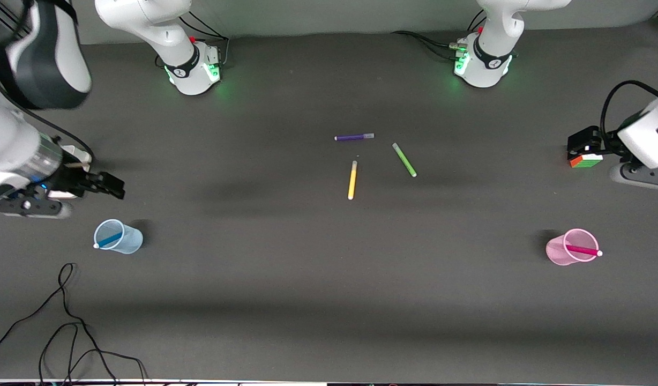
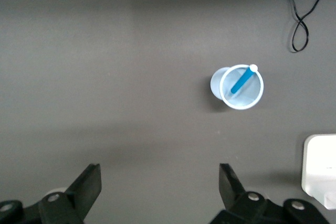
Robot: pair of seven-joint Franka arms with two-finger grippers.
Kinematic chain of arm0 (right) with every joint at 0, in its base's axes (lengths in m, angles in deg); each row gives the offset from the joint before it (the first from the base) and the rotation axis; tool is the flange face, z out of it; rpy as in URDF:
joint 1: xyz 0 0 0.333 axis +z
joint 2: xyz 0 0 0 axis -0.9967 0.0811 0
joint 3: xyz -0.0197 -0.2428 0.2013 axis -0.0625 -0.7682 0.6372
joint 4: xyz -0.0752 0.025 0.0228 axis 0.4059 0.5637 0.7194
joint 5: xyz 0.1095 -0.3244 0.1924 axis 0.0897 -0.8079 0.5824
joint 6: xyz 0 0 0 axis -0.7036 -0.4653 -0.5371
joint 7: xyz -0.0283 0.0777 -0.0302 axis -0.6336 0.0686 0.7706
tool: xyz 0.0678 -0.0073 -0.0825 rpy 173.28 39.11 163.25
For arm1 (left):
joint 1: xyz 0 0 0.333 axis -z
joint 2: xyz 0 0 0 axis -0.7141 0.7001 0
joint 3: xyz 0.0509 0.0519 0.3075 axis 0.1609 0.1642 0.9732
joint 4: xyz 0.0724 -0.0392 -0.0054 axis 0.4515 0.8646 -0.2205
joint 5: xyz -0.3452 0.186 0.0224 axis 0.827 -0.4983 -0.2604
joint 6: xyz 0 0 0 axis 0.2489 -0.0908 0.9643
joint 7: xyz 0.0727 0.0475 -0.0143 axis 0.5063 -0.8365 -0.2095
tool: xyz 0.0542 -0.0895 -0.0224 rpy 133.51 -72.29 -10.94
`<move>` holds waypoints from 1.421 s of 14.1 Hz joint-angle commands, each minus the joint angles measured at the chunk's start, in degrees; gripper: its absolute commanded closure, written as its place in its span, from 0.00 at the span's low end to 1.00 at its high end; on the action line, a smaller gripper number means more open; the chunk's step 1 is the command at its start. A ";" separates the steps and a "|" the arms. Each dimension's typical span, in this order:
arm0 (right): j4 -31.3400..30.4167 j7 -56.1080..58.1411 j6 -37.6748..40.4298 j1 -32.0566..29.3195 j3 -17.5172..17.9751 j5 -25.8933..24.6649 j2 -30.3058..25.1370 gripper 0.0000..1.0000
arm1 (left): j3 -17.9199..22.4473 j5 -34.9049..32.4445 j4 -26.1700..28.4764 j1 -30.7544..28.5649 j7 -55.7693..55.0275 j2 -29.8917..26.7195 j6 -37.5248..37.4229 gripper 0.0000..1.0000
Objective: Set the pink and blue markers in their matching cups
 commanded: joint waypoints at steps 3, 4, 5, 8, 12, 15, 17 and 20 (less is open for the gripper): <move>0.70 6.00 6.10 -5.51 3.56 1.68 -5.13 0.01 | -1.14 -3.41 1.76 -0.02 -0.77 -3.34 5.23 0.00; 0.70 6.69 6.11 -7.35 5.75 1.68 -6.18 0.01 | -1.14 -3.06 1.67 0.06 -0.95 -3.25 5.41 0.00; 0.70 6.53 6.20 -9.02 8.64 1.68 -7.32 0.01 | -1.14 -2.88 1.49 0.15 -1.04 -3.16 5.41 0.00; -0.44 4.86 4.28 -9.82 9.29 4.38 -7.34 0.01 | -1.14 -2.70 0.44 0.59 -2.89 -2.81 2.70 0.00; 0.26 4.59 2.59 -9.74 8.23 5.64 -6.01 0.00 | -1.14 -1.39 0.35 0.07 -2.89 -2.64 2.07 0.00; 0.17 5.03 3.56 -9.65 8.15 5.11 -5.92 0.01 | -0.97 -0.85 0.26 -0.02 -2.63 -2.28 1.90 0.00; 0.35 4.86 4.26 -9.56 8.23 4.94 -5.83 0.00 | -0.70 1.50 0.35 -0.37 -2.80 -2.28 1.72 0.00; 0.35 4.94 4.35 -9.47 8.32 3.89 -5.75 0.00 | -0.70 2.31 0.35 -1.08 -2.80 -2.37 1.63 0.00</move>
